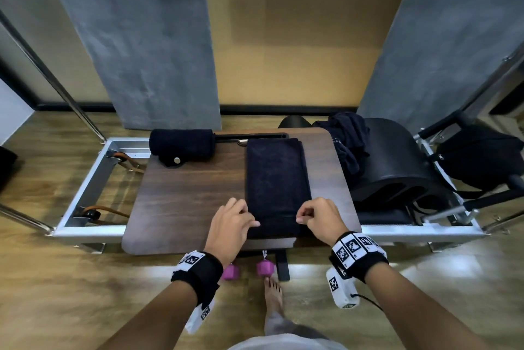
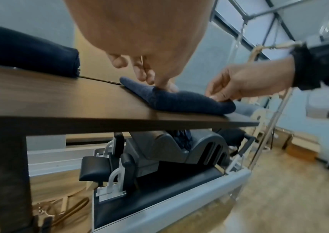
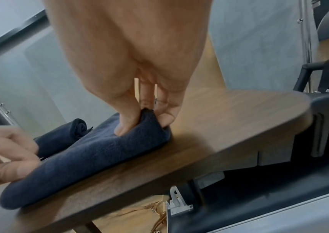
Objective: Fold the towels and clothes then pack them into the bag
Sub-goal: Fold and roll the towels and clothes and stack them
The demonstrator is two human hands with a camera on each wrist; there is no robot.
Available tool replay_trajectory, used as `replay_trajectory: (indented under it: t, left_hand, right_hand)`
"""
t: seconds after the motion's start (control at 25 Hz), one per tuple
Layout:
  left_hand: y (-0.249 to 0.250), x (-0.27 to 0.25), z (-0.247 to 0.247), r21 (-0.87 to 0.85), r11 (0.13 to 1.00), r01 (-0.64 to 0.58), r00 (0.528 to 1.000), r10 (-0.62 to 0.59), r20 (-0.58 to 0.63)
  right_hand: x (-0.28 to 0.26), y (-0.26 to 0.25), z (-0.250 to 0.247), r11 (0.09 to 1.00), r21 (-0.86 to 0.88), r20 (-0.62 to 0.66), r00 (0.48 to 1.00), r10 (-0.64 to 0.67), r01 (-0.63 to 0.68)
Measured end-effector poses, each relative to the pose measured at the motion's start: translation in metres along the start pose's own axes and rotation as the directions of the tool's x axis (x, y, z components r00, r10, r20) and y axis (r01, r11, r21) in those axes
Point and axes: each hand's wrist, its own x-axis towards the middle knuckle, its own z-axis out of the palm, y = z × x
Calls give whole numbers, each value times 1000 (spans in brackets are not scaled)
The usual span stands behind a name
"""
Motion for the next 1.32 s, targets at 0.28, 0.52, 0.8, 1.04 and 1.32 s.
replay_trajectory:
  t: [0.28, 0.52, 0.8, 1.04, 1.32]
  left_hand:
    - [-8, -8, -3, 108, 993, -47, 987, 30, 156]
    - [-9, 9, -3, 128, 991, 47, 975, -73, 210]
    - [-8, 35, -2, 239, 967, 85, 941, -157, 300]
    - [0, 31, -7, 38, 998, 51, 989, -56, 139]
    - [-7, 45, -2, 57, 997, 42, 949, -58, 311]
  right_hand:
    - [-4, -8, 7, 982, -189, -97, 995, -37, 18]
    - [-23, -15, 20, 805, -431, -144, 850, -507, 408]
    - [-17, -7, 18, 796, -477, 57, 917, -396, 373]
    - [6, -14, 4, 938, -219, 87, 963, -257, 270]
    - [22, -15, 2, 934, -176, -13, 948, -318, 311]
